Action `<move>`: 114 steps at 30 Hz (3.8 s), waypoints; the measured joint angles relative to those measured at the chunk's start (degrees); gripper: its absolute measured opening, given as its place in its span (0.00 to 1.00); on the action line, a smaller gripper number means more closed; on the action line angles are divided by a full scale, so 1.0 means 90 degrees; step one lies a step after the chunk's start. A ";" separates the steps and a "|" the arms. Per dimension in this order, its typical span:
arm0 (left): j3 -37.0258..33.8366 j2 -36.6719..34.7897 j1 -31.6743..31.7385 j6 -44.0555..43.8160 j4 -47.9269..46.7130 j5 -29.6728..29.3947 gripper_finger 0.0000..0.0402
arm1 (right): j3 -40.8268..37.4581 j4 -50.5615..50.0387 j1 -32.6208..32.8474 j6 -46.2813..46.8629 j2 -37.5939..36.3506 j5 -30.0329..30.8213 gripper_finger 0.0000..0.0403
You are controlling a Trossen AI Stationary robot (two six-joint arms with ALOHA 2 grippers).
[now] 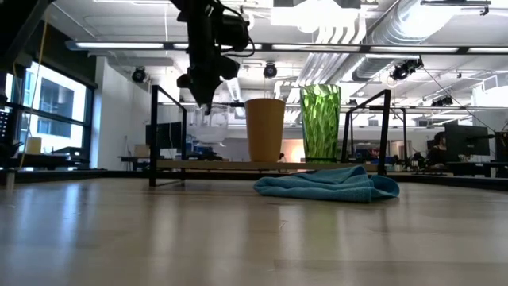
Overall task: Stack small to large cups/mugs on shelf
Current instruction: Put the transparent mug on the shelf
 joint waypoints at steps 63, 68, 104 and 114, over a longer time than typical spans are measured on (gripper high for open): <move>0.0004 0.0090 0.0000 -0.0453 -0.0085 -0.0123 0.00 | 0.0000 -0.0002 0.0166 0.0000 0.0000 0.0128 0.43; -0.0039 0.0165 0.0000 -0.0500 -0.0143 -0.0105 0.00 | 0.0000 -0.0009 0.0166 0.0000 0.0000 0.0127 0.43; -0.0584 0.0160 0.0000 -0.0595 0.0410 -0.0040 0.01 | 0.0000 -0.0063 0.0166 -0.0049 -0.0002 0.0126 0.43; -0.0584 0.0167 0.0000 -0.0547 0.0406 -0.0293 0.10 | 0.0000 -0.0064 0.0163 0.0019 -0.0002 0.0082 0.43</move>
